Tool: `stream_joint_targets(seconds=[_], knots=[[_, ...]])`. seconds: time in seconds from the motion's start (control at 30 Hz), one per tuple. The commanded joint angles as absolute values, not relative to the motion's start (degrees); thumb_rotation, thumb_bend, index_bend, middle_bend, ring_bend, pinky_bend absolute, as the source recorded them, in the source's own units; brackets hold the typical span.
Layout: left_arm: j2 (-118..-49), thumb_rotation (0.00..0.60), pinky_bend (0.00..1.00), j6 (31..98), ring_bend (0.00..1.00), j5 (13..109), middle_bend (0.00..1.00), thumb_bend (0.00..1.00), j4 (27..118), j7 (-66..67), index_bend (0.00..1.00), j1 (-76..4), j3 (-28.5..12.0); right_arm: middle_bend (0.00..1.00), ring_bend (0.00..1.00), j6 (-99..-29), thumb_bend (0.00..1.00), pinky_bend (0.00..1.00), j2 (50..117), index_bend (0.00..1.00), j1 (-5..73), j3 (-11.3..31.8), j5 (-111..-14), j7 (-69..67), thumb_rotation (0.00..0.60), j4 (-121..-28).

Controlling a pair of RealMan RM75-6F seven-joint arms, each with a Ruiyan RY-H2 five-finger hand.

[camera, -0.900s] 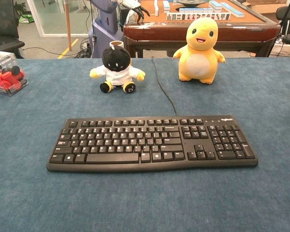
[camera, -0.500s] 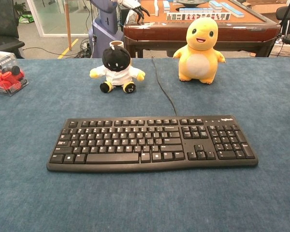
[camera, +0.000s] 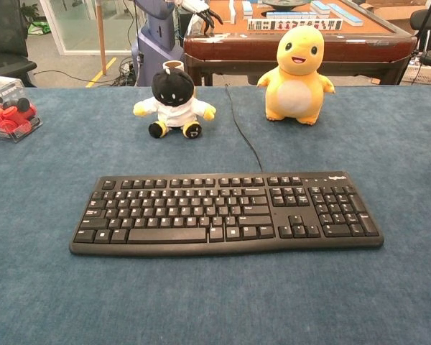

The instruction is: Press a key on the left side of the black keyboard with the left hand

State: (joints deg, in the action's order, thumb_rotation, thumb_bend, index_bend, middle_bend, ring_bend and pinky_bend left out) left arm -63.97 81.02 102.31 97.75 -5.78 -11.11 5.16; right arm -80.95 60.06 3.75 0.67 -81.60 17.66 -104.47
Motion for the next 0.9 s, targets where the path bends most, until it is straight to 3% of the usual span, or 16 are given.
stream_joint_targets(seconds=[0.03, 0.1, 0.17, 0.23, 0.5, 0.7, 0.9], knots=[[-62.9, 0.6, 0.91, 77.4, 0.89, 102.6, 0.99, 0.33, 100.1, -4.0, 0.22, -13.3, 5.4, 0.23, 0.2, -81.2, 0.31, 0.5, 59.9, 0.28, 3.6, 0.7, -81.7, 17.5, 0.6, -104.6], [-62.5, 0.6, 1.0, 75.3, 0.98, 102.3, 1.0, 0.35, 101.9, -2.7, 0.22, -14.5, 5.2, 0.23, 0.2, -81.4, 0.31, 0.5, 59.9, 0.28, 3.5, 0.7, -81.7, 17.4, 0.6, -104.6], [-63.3, 0.6, 1.0, 74.5, 0.99, 102.9, 1.0, 0.36, 102.1, -2.1, 0.23, -15.6, 4.6, 0.23, 0.2, -81.6, 0.31, 0.5, 59.7, 0.28, 3.4, 0.8, -81.7, 17.2, 0.6, -104.6], [-64.0, 0.6, 1.0, 73.7, 0.95, 103.8, 1.0, 0.38, 101.7, -2.1, 0.23, -16.7, 4.4, 0.24, 0.2, -81.7, 0.31, 0.5, 59.7, 0.28, 3.3, 0.8, -81.6, 17.1, 0.6, -104.6], [-63.5, 0.6, 1.0, 66.7, 0.76, 101.9, 0.84, 0.47, 105.3, 0.7, 0.17, -20.9, 3.8, 0.24, 0.2, -81.8, 0.31, 0.5, 59.5, 0.28, 3.2, 0.9, -81.6, 16.7, 0.6, -104.7], [-63.9, 0.6, 1.0, 62.5, 0.91, 99.6, 0.92, 0.5, 108.0, 3.8, 0.19, -23.7, 2.7, 0.24, 0.2, -81.4, 0.31, 0.5, 59.5, 0.28, 3.3, 0.9, -81.5, 16.8, 0.6, -104.6], [-63.2, 0.6, 1.0, 55.3, 0.95, 92.8, 0.98, 0.58, 111.7, 7.9, 0.19, -27.2, 1.2, 0.24, 0.2, -80.8, 0.31, 0.5, 59.5, 0.28, 3.6, 1.0, -81.1, 16.9, 0.6, -104.5]])
